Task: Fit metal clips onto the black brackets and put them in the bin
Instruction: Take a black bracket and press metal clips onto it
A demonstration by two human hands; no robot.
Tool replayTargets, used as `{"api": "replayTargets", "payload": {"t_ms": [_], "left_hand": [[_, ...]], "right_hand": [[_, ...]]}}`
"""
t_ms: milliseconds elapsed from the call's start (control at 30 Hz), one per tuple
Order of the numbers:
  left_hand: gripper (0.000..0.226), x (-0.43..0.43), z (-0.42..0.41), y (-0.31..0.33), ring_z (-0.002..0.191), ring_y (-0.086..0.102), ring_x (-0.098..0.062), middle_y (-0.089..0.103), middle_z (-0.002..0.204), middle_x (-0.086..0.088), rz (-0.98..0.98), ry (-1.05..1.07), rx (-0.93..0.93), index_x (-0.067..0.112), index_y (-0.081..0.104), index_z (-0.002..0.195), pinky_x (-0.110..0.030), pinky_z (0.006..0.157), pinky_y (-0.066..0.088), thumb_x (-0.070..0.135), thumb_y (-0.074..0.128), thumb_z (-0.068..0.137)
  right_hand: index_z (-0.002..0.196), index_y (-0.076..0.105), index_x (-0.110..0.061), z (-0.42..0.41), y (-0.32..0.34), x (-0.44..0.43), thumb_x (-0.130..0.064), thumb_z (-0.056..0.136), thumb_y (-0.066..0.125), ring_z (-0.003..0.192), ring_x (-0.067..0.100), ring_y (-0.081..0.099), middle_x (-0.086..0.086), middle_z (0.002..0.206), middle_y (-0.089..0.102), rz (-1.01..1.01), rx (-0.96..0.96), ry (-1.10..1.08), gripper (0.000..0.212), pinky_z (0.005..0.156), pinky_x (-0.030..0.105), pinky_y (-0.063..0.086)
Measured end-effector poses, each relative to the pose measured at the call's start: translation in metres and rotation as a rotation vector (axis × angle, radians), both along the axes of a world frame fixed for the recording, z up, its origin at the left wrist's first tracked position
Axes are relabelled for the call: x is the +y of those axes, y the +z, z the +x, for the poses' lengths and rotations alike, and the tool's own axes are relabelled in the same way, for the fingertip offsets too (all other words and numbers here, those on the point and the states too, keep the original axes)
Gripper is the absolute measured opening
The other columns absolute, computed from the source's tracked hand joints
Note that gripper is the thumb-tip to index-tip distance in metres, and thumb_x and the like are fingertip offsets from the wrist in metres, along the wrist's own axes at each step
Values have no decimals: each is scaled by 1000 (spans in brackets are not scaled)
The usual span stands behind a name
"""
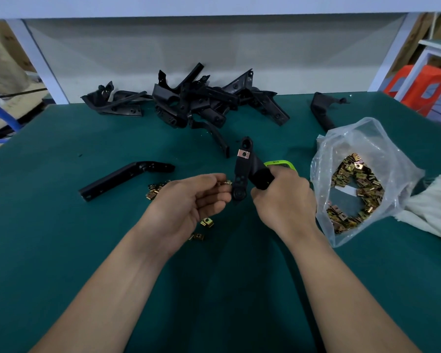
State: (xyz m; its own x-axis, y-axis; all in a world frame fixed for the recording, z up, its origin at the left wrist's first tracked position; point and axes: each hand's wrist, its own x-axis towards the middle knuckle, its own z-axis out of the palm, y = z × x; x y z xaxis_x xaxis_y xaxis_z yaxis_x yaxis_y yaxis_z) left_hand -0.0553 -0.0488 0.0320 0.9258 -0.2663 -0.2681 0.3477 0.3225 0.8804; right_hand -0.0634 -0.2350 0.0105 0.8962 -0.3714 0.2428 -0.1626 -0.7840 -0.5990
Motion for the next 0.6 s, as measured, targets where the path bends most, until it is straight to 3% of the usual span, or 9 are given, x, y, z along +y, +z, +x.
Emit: {"api": "replayTargets", "payload": {"t_ms": [100, 233, 500, 600], "left_hand": [[18, 5, 1, -1, 77, 75, -17, 78, 93, -13, 42, -21, -72, 3, 75, 107, -22, 63, 58, 4, 60, 97], [21, 7, 1, -2, 84, 76, -15, 79, 100, -10, 143, -70, -114, 7, 75, 113, -20, 65, 57, 9, 65, 95], [24, 3, -3, -2, 84, 75, -14, 80, 95, -7, 222, -50, -199, 24, 84, 88, -19, 68, 57, 6, 69, 92], [16, 2, -1, -4, 84, 75, -16, 79, 97, -11, 200, 11, -183, 14, 82, 93, -20, 67, 57, 4, 69, 92]], "right_hand": [[79, 52, -29, -1, -1, 0, -26, 80, 71, 65, 28, 49, -10, 65, 50, -56, 7, 19, 19, 60, 31, 34], [85, 56, -30, -1, -1, -2, -28, 80, 74, 68, 29, 49, -11, 64, 46, -106, 10, 36, 19, 63, 31, 36], [98, 68, -32, 0, -3, -1, -28, 79, 73, 67, 27, 50, -14, 65, 47, -119, 61, 81, 20, 53, 28, 29], [98, 69, -31, 1, -4, -2, -28, 79, 73, 69, 28, 54, -11, 67, 51, -84, 72, 86, 20, 58, 30, 36]]}}
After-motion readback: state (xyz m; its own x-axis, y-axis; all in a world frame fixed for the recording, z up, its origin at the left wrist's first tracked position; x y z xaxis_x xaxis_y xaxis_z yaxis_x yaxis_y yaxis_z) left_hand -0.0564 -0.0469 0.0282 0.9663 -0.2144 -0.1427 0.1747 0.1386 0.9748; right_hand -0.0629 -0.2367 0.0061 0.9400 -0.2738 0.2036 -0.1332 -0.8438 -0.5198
